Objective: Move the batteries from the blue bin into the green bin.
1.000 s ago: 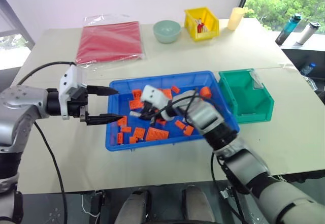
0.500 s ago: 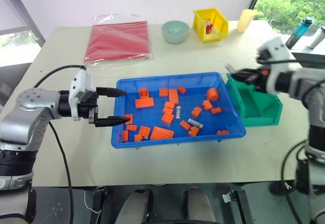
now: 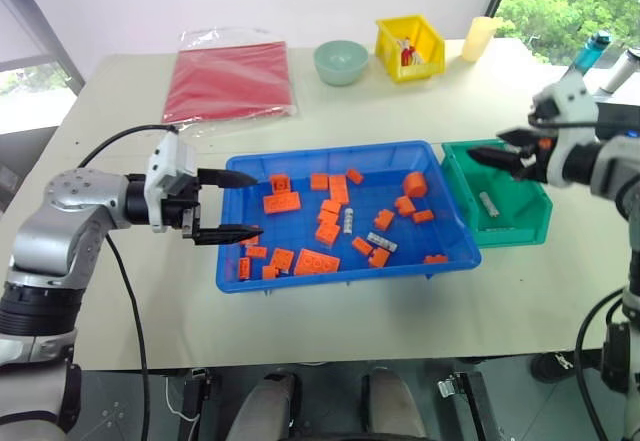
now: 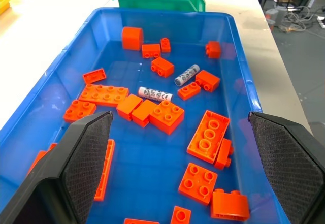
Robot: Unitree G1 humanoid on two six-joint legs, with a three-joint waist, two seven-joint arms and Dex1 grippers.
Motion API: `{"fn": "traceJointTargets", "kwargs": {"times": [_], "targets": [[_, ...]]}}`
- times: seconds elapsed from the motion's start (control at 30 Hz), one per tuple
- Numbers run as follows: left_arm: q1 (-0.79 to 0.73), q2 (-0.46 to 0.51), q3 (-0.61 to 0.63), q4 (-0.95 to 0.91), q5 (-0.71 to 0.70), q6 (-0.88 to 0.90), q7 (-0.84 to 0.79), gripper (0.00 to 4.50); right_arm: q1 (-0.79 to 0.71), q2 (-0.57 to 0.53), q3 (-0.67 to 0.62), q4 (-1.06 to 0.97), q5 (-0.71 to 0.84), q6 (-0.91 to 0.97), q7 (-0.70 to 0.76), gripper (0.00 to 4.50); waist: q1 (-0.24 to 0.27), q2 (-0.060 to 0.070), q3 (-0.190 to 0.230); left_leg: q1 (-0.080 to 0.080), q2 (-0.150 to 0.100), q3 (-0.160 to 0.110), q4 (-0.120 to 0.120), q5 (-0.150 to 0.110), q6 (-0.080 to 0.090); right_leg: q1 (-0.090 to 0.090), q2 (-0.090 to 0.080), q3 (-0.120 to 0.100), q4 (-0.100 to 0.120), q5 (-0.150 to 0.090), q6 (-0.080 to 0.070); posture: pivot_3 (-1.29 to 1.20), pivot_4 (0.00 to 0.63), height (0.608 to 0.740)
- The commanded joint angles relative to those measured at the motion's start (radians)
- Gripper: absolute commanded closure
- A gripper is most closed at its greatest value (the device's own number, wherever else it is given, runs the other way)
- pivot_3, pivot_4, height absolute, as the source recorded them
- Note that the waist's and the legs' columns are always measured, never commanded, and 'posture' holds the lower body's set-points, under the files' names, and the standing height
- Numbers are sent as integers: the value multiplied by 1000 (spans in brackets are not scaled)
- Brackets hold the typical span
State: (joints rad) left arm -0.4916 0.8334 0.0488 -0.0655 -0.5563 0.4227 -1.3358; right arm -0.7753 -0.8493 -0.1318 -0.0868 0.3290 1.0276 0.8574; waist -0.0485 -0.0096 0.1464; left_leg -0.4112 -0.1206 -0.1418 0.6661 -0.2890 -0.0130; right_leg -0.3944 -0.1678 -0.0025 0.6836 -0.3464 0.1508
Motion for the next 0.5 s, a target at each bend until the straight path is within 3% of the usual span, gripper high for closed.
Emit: {"fn": "traceJointTargets", "kwargs": {"times": [0.03,0.1,0.13,0.33,0.5], "targets": [[-32,7,11,-15,-1,-4,1,0,-54,70,127,0,20,-59,50,668,0,-1,0,0,0,0,0,0,0,0,0,0,0,0,0,0,150,717],[-42,7,9,-15,0,2,4,0,-60,109,219,20,-2,-112,84,124,1,-1,0,0,0,-1,0,0,0,0,0,0,0,0,0,0,150,717],[-47,9,8,-16,-1,7,5,0,-58,122,264,33,-22,-153,103,55,2,-1,0,0,0,0,0,0,0,0,0,0,0,0,0,0,150,717],[-46,17,13,-42,-6,28,15,0,-39,141,483,133,-147,-417,232,55,3,-2,0,-1,-2,-3,1,0,0,1,-1,0,0,0,0,0,150,717],[-22,32,37,-78,-15,48,32,0,-51,172,548,230,-211,-553,295,55,-5,-2,0,-1,-2,-3,1,0,0,0,0,0,1,0,0,0,150,717]]}}
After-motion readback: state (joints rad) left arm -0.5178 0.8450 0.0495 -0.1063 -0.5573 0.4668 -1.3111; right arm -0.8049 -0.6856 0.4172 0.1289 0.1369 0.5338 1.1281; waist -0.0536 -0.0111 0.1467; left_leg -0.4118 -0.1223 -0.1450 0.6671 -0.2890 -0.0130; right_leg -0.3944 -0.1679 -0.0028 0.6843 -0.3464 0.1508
